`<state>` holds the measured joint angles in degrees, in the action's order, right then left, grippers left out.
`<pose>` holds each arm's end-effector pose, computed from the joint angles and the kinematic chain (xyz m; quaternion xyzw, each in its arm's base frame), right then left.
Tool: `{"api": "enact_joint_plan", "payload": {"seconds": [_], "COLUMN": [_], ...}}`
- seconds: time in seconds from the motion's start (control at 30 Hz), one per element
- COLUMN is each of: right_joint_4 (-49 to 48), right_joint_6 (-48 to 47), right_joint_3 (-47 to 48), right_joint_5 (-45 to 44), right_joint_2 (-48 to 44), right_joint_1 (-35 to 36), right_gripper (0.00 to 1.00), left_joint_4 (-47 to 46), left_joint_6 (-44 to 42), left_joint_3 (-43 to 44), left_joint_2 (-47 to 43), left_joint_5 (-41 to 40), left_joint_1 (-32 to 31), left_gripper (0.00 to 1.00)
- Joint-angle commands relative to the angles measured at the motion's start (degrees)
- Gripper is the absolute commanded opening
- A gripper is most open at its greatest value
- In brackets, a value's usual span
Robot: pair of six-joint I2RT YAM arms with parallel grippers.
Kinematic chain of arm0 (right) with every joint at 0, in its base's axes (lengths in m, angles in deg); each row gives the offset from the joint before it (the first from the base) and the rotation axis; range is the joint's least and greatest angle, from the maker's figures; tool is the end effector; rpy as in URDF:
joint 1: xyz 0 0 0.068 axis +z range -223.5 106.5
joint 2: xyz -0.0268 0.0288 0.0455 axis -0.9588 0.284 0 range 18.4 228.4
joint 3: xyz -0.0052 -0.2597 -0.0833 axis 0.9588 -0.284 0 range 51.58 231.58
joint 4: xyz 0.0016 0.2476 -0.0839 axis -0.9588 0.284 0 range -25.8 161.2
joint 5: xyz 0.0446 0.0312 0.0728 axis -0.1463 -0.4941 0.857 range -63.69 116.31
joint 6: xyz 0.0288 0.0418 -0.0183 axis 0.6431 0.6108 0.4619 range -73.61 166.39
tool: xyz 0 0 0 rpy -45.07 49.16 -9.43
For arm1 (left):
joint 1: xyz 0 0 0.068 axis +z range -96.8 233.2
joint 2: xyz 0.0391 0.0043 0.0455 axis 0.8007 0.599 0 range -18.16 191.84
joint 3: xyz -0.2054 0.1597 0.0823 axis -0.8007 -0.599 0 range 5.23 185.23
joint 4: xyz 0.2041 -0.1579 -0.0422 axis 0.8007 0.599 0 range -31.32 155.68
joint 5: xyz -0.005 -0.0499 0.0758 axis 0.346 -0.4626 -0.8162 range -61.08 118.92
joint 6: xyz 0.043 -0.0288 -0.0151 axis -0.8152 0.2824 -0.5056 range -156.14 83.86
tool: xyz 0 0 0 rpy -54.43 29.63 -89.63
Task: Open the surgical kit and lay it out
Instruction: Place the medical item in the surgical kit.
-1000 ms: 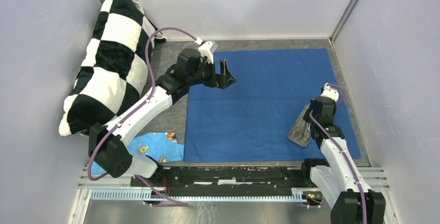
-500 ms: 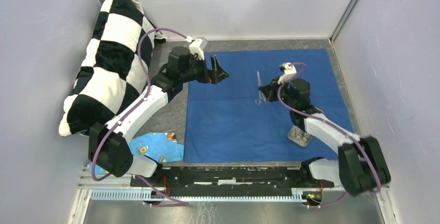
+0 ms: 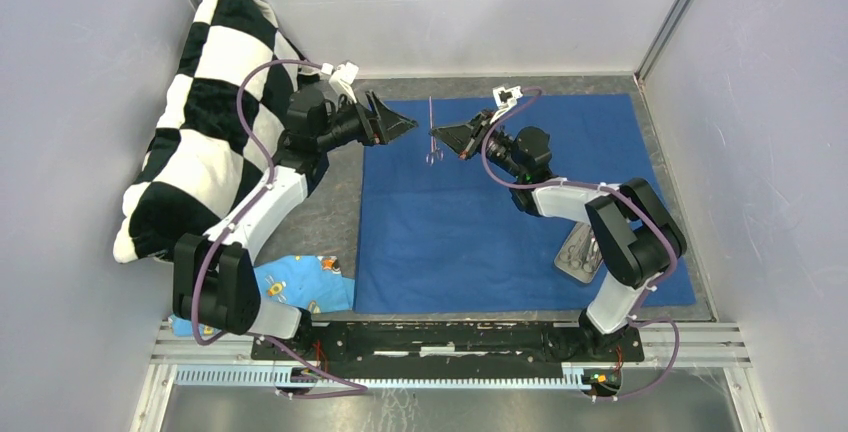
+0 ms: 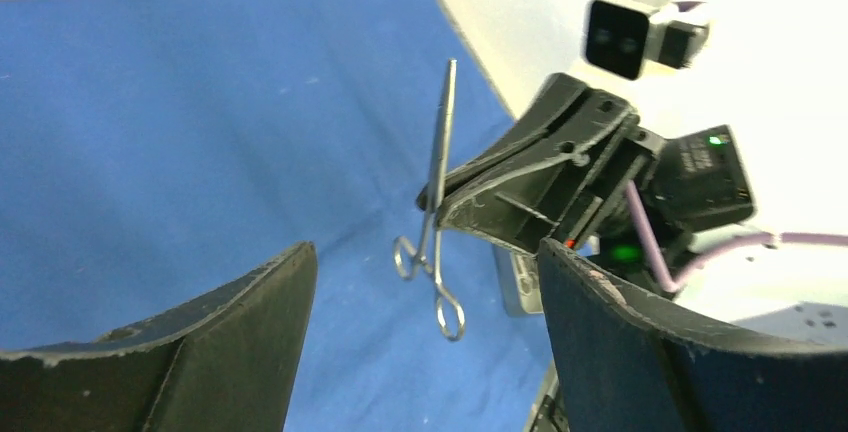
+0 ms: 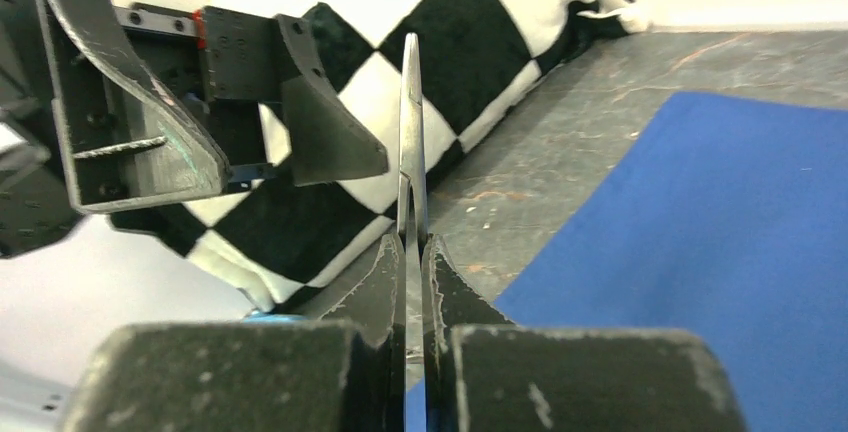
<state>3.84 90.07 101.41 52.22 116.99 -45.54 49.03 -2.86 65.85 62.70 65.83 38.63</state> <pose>0.3194 0.1872 0.2510 -0.0879 0.6339 0.5569 0.5294 0.3133 -0.1035 0.3269 0.0809 0.7529 -0.4684 0.4552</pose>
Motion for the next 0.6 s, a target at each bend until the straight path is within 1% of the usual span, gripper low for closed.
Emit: {"api": "enact_joint_plan", "payload": {"seconds": [0.0, 0.03, 0.07, 0.13, 0.17, 0.27, 0.33, 0.37, 0.5, 0.57], "right_joint_4": [-14.2, -14.9, -15.1, -18.1, -19.1, -20.6, -21.2, -21.2, -21.4, -22.1], "right_joint_6": [10.9, 12.8, 14.5, 18.5, 19.8, 22.0, 22.5, 22.4, 22.8, 23.3], "right_joint_3": [2.1, 1.9, 1.8, 1.4, 1.3, 0.8, 0.0, -0.3, -1.2, -1.5], "right_joint_5": [5.6, 6.0, 6.1, 6.8, 7.0, 7.3, 7.2, 7.1, 7.1, 7.1], "right_joint_2": [1.5, 1.6, 1.7, 1.5, 1.2, -0.4, -1.6, -2.1, -3.2, -3.5], "right_joint_1": [0.2, 0.2, 0.2, 1.2, 1.7, 2.6, 2.8, 2.7, 2.8, 2.8], "right_gripper": [0.00, 0.00, 0.00, 0.00, 0.00, 0.00, 0.00, 0.00, 0.00, 0.00], "left_joint_4": [-16.7, -20.1, -24.3, -30.8, -32.0, -32.7, -33.5, -34.1, -36.0, -36.4], "left_joint_6": [9.9, 12.0, 14.5, 18.4, 18.8, 18.0, 17.6, 17.6, 17.9, 18.1], "left_joint_3": [-2.6, -3.3, -4.0, -5.4, -5.7, -5.9, -6.0, -6.0, -6.3, -6.3], "left_joint_2": [2.8, 3.3, 3.8, 4.0, 3.9, 2.9, 2.3, 2.2, 1.6, 1.7], "left_joint_5": [10.5, 12.2, 13.9, 15.6, 16.0, 16.7, 17.5, 18.1, 19.3, 19.4], "left_joint_1": [-0.1, -0.1, -0.2, -0.6, -0.8, -1.8, -3.2, -3.7, -5.2, -5.3], "left_gripper": [0.83, 0.77, 0.74, 0.74, 0.77, 0.83, 0.84, 0.83, 0.71, 0.69]}}
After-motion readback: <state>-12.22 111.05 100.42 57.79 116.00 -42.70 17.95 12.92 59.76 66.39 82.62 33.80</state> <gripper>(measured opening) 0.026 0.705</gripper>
